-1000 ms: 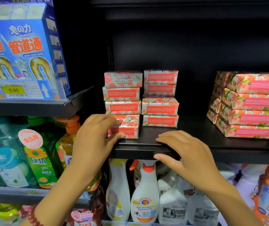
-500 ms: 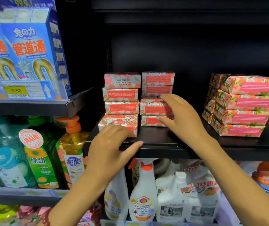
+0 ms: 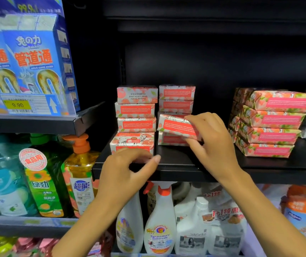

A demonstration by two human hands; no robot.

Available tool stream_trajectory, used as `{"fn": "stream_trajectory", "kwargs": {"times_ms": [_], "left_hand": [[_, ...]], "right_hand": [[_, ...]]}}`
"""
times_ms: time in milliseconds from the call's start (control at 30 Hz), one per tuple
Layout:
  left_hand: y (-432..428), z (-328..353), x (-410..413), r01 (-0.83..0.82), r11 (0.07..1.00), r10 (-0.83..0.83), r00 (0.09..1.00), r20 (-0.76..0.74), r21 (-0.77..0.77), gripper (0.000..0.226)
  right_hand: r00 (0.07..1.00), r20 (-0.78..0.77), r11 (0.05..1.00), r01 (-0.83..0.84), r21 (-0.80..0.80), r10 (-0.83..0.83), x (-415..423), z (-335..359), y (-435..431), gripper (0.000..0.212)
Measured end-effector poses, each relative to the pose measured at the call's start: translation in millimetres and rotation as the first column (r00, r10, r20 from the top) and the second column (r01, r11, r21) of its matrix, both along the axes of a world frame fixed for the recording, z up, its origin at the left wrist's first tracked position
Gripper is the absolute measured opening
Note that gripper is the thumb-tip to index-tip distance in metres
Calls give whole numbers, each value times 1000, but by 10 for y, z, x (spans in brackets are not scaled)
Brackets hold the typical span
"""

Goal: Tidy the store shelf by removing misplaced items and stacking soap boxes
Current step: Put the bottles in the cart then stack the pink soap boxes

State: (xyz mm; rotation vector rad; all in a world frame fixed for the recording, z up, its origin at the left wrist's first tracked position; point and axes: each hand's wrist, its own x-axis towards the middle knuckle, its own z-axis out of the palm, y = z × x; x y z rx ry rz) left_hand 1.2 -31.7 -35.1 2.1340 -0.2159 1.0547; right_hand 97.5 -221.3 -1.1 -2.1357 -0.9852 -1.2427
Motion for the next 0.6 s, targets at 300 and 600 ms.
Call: {"fn": "stream_trajectory", "kwargs": {"times_ms": [300, 600], "left_hand": [[-151, 440, -44, 276, 789, -465, 852, -241, -549, 46], [-192, 329, -103, 361, 806, -430, 901, -46, -468, 24]], "right_hand": [[846, 485, 968, -250, -6, 221, -346, -81, -39, 23], [949, -131, 957, -278, 83, 287, -463, 15, -135, 78]]}}
